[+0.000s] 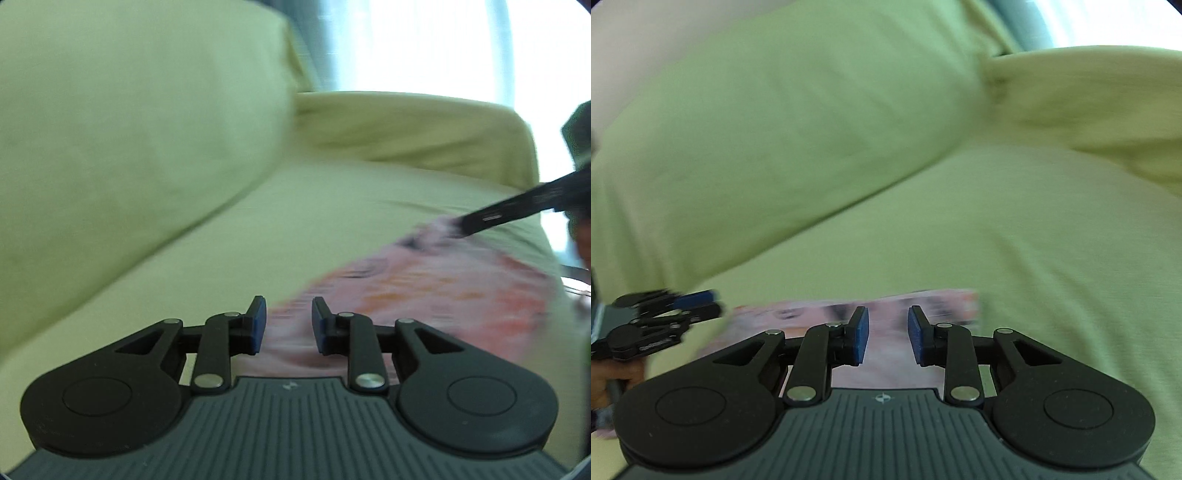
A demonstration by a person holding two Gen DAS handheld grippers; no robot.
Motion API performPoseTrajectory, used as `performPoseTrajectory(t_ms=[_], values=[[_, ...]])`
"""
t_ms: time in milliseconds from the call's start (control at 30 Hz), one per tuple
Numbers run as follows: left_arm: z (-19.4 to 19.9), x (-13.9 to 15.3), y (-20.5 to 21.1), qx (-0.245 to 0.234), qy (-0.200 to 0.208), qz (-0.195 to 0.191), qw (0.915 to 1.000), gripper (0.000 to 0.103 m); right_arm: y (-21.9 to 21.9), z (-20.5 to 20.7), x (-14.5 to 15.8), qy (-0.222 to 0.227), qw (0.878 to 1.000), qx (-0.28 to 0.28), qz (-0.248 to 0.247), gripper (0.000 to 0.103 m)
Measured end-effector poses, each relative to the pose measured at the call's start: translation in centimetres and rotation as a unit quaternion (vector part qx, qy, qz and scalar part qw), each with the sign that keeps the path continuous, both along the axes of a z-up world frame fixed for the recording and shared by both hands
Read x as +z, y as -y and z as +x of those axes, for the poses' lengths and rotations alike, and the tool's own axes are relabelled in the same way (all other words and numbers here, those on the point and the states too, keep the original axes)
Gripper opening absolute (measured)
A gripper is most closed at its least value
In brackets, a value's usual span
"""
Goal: Fold clothes
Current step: 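Smooth the folded shorts flat with the right gripper while the left gripper hovers above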
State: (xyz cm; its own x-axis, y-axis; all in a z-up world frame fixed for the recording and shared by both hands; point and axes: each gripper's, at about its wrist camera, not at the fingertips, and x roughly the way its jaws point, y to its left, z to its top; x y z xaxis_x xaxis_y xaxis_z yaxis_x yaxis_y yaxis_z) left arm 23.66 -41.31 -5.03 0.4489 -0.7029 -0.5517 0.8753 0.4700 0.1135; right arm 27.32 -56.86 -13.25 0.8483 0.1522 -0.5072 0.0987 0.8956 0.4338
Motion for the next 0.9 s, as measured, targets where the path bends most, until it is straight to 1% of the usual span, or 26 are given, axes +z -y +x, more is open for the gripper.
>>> performPoseTrajectory(t_ms=[67,133,167,200,233,267,300,333,367,433,500,567,600,667,733,767,800,867,900], values=[[-1.4,-0.9,0.8,-0.029,-0.016,0.008,0.9994,0.024,-1.2,0.2,0.1,0.003,0.999,0.048,0.007,0.029],[-2.1,-2.4,1.6,-0.040,-0.024,0.027,0.9985,0.024,-2.8,0.2,0.2,-0.004,0.994,0.109,-0.011,0.029],[-2.2,-3.1,1.6,-0.037,-0.025,0.036,0.9983,0.024,-3.6,0.1,0.1,-0.014,0.990,0.139,-0.024,0.029],[-2.2,-3.4,1.4,-0.031,-0.021,0.037,0.9986,0.024,-4.4,-0.1,-0.2,-0.027,0.985,0.166,-0.042,0.028],[-1.9,-3.6,1.0,-0.022,-0.020,0.034,0.9990,0.025,-5.1,-0.5,-0.5,-0.041,0.980,0.183,-0.070,0.025],[-1.3,-3.5,0.4,-0.006,-0.027,0.030,0.9992,0.029,-5.6,-0.9,-0.8,-0.056,0.975,0.188,-0.108,0.024],[-0.7,-3.3,-0.2,0.012,-0.037,0.025,0.9989,0.029,-5.6,-1.5,-1.0,-0.063,0.971,0.185,-0.138,0.019],[0.0,-3.2,-0.7,0.031,-0.038,0.025,0.9985,0.028,-5.1,-2.1,-0.9,-0.062,0.972,0.179,-0.141,0.013],[0.6,-3.1,-1.1,0.048,-0.035,0.029,0.9978,0.026,-4.2,-2.5,-0.6,-0.065,0.976,0.165,-0.129,0.010],[1.1,-2.6,-2.1,0.071,-0.036,0.029,0.9964,0.021,-2.6,-3.4,-0.2,-0.074,0.981,0.123,-0.127,0.009],[0.3,-1.7,-2.5,0.069,-0.026,0.024,0.9970,0.021,-1.2,-4.7,0.1,-0.085,0.985,0.078,-0.127,0.013],[-1.5,-1.0,-2.1,0.041,-0.012,0.019,0.9989,0.021,0.4,-6.2,0.6,-0.082,0.990,0.030,-0.115,0.020],[-2.8,-0.8,-1.6,0.022,-0.005,0.017,0.9996,0.021,1.1,-7.0,1.2,-0.070,0.993,0.011,-0.098,0.021],[-5.4,-0.4,-0.6,-0.018,0.012,0.015,0.9997,0.022,1.8,-8.6,2.2,-0.039,0.997,-0.007,-0.061,0.021],[-8.2,-0.4,0.6,-0.058,0.035,0.017,0.9975,0.023,1.3,-9.8,2.9,-0.023,0.998,-0.009,-0.051,0.026],[-9.4,-0.6,1.3,-0.078,0.045,0.021,0.9957,0.024,0.8,-10.2,2.9,-0.027,0.998,-0.008,-0.049,0.026],[-10.4,-0.8,2.0,-0.098,0.054,0.025,0.9934,0.028,0.4,-10.7,2.7,-0.033,0.999,-0.012,-0.040,0.026],[-11.6,-1.6,3.4,-0.112,0.069,0.035,0.9906,0.029,0.3,-11.4,2.0,-0.048,0.999,-0.024,0.004,0.026],[-12.0,-2.0,4.1,-0.117,0.076,0.041,0.9894,0.029,0.6,-11.9,1.4,-0.058,0.997,-0.035,0.040,0.027]])
